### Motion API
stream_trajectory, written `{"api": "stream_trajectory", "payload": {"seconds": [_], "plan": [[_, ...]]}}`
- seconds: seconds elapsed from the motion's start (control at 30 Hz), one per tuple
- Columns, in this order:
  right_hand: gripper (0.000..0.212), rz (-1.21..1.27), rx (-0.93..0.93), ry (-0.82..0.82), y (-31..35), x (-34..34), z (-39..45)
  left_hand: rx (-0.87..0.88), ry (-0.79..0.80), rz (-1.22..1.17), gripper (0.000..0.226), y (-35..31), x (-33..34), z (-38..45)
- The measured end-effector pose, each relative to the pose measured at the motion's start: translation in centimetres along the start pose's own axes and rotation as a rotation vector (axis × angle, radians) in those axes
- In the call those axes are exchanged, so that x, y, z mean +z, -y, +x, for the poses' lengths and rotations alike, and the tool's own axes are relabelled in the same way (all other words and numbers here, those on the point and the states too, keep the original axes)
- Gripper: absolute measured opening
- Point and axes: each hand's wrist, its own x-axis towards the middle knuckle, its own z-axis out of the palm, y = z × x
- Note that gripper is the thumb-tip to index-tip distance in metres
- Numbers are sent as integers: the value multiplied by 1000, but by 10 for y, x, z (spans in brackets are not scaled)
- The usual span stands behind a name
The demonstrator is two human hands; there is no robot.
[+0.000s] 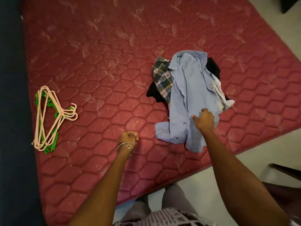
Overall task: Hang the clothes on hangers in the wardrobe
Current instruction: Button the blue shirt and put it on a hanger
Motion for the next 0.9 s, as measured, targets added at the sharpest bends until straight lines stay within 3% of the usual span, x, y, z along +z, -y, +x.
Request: {"api": "stream_trajectory", "payload": {"seconds": [0.2, 0.3, 0.4, 0.43, 0.5, 0.57, 0.67, 0.73, 0.8, 0.87, 0.9], "plan": [[81, -118, 125, 26, 25, 12, 54, 78, 37, 106, 32, -39, 53, 40], [50, -123, 113, 28, 23, 15, 77, 90, 41, 110, 24, -63, 90, 55], [12, 288, 115, -16, 13, 6, 89, 116, 21, 42, 15, -96, 127, 55], [11, 542, 119, -22, 13, 0, 81, 109, 15, -7, 16, -105, 133, 53], [28, 1005, 160, 34, 14, -22, 71, 66, -12, -124, 16, -126, 151, 52], [29, 1170, 83, 183, 15, -49, 55, 13, -22, -231, 19, -145, 161, 51], [19, 1109, -229, 607, 24, -90, 29, -151, 133, -380, 35, -177, 167, 47], [28, 890, -489, 999, 30, -103, 16, -277, 322, -499, 48, -193, 166, 46], [29, 542, -790, 1340, 40, -102, 1, -287, 410, -454, 46, -202, 165, 44], [25, 200, -900, 1523, 45, -84, -9, -288, 410, -377, 39, -204, 161, 39], [26, 48, -909, 1506, 42, -74, -11, -288, 384, -345, 35, -205, 157, 34]]}}
